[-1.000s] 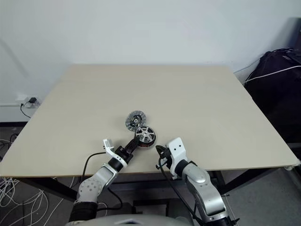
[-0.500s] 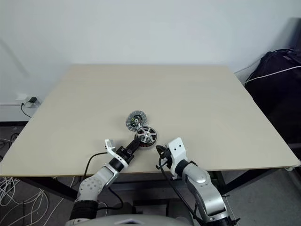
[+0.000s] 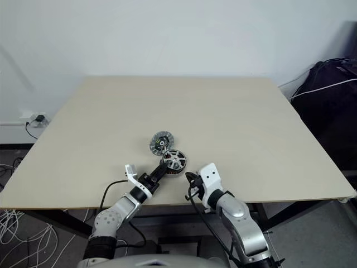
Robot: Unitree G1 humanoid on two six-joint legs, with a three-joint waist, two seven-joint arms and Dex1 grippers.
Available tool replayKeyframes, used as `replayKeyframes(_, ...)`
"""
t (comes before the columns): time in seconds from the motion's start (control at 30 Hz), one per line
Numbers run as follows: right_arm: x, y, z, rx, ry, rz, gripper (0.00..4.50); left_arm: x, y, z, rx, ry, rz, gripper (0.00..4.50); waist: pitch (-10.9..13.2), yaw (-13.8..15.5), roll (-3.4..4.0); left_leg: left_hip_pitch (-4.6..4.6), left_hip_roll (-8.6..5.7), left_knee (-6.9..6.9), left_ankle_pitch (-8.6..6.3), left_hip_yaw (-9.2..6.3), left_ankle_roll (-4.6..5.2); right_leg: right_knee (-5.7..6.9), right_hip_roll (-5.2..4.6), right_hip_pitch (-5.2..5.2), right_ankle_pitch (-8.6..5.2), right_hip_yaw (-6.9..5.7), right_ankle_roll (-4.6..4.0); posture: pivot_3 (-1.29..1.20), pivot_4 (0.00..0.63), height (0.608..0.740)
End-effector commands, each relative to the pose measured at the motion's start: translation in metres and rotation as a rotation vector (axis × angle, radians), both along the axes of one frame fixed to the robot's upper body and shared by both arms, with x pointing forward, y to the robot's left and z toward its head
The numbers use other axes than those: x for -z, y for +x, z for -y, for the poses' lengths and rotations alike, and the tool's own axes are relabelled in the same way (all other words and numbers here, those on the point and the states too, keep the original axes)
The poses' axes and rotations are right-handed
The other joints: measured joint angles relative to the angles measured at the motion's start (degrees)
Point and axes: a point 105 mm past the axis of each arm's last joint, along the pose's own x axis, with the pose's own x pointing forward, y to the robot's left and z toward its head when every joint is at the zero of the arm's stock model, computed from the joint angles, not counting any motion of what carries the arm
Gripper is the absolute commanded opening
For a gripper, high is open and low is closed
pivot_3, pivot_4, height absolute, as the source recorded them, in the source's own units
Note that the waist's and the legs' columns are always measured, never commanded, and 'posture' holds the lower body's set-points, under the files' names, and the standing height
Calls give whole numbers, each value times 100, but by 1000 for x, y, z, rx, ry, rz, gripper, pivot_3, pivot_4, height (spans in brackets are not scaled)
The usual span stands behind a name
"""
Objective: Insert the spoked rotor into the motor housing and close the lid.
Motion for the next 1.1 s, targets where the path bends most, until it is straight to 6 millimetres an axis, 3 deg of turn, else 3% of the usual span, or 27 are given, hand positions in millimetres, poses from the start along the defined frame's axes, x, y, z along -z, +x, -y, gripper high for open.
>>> replayKeyframes(0.03,-18,6,-3,-5,19,72,0,-15,5,24,27,-74,37,1678,0,0,0,0,0,0,0,0,0,0,0,0,0,0,0,0,0,740)
replayKeyframes(0.27,-18,6,-4,-5,18,72,0,-17,5,20,14,-60,51,3934,-8,16,1,20,1,8,3,-1,2,4,-2,19,2,0,4,0,0,740)
replayKeyframes(0.97,-17,8,-7,-16,20,69,0,-33,-4,-7,-79,-24,117,3934,-1,8,-10,-4,2,9,4,-1,6,2,-3,-3,8,1,-1,0,0,740)
replayKeyframes(1.1,-17,8,-6,-10,19,72,0,-39,-6,-17,-97,106,197,3934,0,5,-10,-6,2,9,4,0,6,0,-3,-4,8,1,-1,0,0,740)
